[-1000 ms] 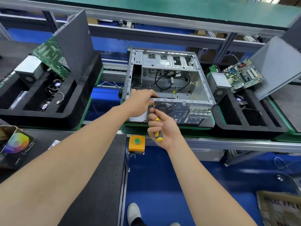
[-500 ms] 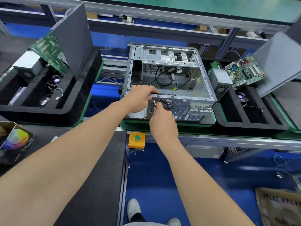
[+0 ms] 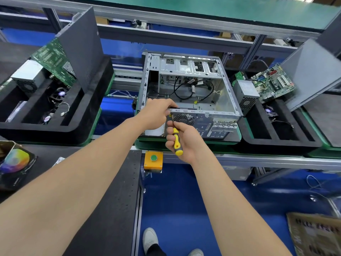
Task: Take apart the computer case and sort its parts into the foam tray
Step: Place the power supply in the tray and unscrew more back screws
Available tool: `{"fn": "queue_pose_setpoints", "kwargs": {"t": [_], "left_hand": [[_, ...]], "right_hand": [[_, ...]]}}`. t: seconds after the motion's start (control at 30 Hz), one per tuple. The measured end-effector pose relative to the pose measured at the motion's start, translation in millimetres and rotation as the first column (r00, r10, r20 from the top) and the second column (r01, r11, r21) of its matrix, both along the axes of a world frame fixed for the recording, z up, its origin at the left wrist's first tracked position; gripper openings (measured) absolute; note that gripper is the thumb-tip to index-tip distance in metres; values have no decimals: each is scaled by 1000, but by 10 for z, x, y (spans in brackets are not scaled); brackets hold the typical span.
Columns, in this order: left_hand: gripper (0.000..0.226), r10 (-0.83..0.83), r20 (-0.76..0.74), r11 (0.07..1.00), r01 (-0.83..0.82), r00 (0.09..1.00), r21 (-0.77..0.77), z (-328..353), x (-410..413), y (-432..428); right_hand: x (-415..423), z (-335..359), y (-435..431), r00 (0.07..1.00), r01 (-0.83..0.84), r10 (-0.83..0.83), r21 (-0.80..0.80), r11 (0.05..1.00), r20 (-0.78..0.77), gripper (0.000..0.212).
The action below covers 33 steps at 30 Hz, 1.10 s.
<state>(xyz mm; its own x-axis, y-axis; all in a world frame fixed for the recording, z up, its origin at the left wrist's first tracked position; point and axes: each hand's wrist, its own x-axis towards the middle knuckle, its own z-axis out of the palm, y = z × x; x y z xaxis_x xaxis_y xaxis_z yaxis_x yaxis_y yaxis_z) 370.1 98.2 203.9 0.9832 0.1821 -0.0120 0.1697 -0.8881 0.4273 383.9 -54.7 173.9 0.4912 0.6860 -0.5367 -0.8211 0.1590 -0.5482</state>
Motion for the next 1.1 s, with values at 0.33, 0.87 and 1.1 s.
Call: {"fn": "queue_pose_setpoints", "kwargs": {"t": [0.33,0.87,1.1], "left_hand": [[40,0,-8,1000,0,1000,-1,3,-4,-9],[38,11,-9,1000,-11,1000,5,8,-2,-23],[41,32,9,999,-32,999,0,-10,-5,-24]], "right_hand": [[-65,-86,-9,912,167,27,429,888,-410,26],[-106,-146,156,378,450,544,-662,599,749,24],[11,-56,38,999,16,-11,-113,994,49,27]]}}
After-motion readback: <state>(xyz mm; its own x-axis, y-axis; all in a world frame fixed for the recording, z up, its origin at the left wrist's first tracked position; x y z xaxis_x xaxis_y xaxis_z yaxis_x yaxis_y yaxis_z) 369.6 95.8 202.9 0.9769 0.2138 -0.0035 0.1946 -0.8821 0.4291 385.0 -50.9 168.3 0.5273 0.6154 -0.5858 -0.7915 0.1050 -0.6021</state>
